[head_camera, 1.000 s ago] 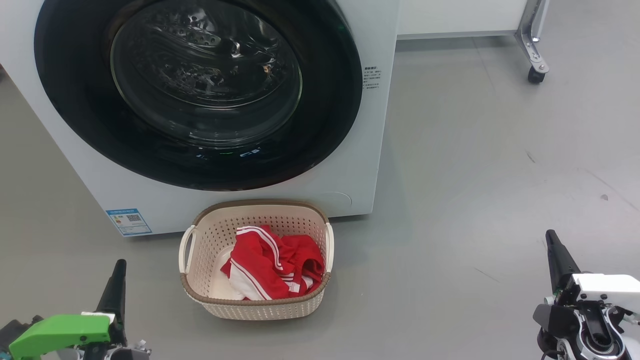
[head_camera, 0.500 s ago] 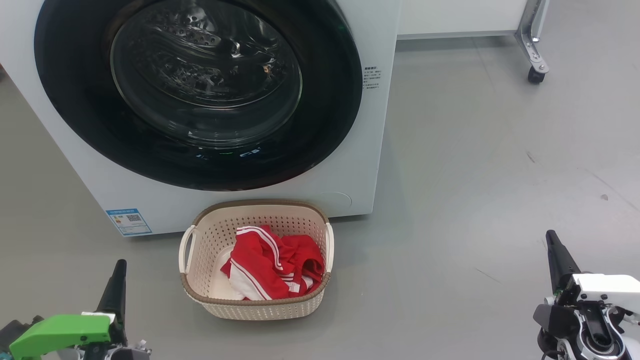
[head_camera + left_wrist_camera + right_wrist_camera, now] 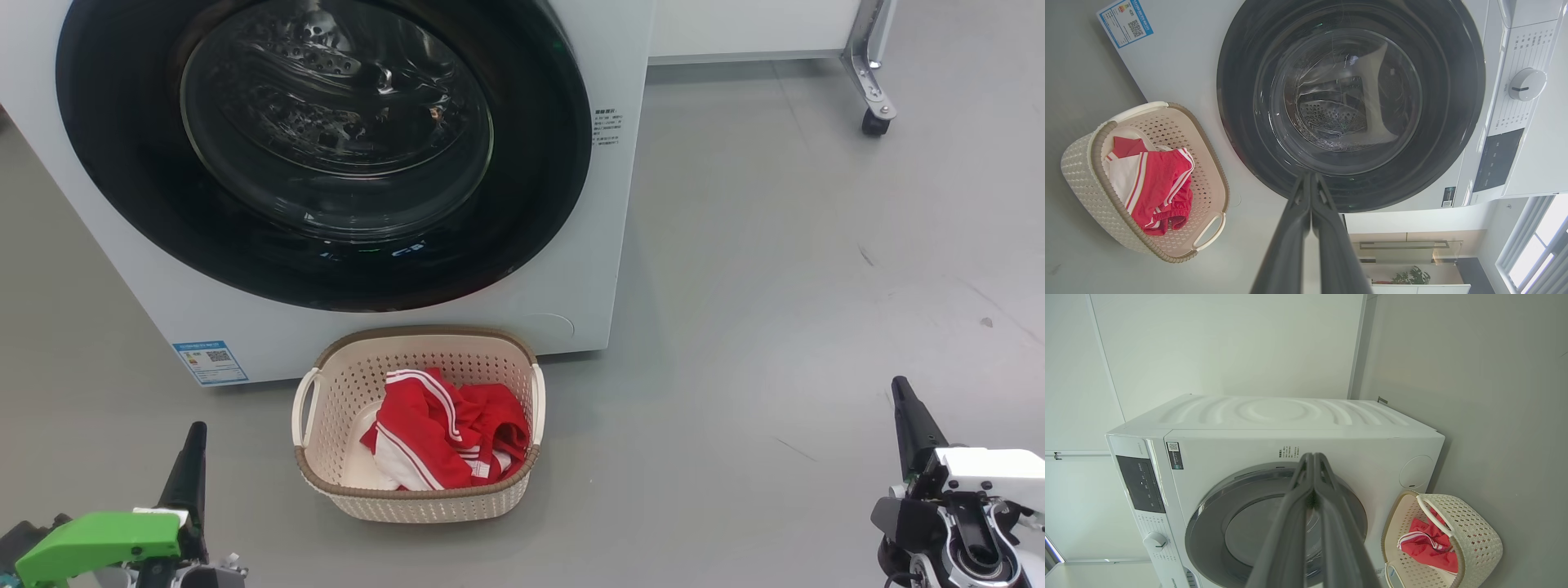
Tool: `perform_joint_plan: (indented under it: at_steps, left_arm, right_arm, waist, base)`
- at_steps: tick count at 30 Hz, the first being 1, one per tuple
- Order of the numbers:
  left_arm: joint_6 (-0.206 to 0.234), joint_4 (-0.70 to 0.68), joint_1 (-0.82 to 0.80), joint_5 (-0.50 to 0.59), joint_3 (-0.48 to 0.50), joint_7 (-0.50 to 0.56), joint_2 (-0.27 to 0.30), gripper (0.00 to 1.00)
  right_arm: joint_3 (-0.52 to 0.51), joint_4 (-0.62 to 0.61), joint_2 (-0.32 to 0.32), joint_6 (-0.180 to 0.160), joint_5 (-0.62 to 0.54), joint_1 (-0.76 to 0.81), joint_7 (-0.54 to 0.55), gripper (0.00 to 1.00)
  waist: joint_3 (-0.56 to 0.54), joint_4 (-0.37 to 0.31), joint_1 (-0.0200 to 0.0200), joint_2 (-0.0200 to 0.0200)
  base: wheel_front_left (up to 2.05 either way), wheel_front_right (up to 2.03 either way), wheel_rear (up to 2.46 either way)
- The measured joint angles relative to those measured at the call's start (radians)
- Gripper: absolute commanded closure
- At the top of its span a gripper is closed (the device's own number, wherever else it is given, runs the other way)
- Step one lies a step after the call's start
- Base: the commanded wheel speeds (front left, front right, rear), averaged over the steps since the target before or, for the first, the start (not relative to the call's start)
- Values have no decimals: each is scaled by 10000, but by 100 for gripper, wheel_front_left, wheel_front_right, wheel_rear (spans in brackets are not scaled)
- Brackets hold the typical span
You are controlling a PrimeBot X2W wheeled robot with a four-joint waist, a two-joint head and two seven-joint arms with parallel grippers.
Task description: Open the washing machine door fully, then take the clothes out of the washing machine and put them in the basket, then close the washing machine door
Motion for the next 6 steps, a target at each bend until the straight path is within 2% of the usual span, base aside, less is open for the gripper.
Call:
perform_joint_plan:
  at_steps: [6]
  left_arm:
    - [0, 4, -3, 0, 4, 0, -15, 100]
  right_arm:
    - [-4, 2, 2, 0, 0, 0, 0, 100]
  waist:
    - [0, 0, 0, 0]
  base:
    - [0, 0, 0]
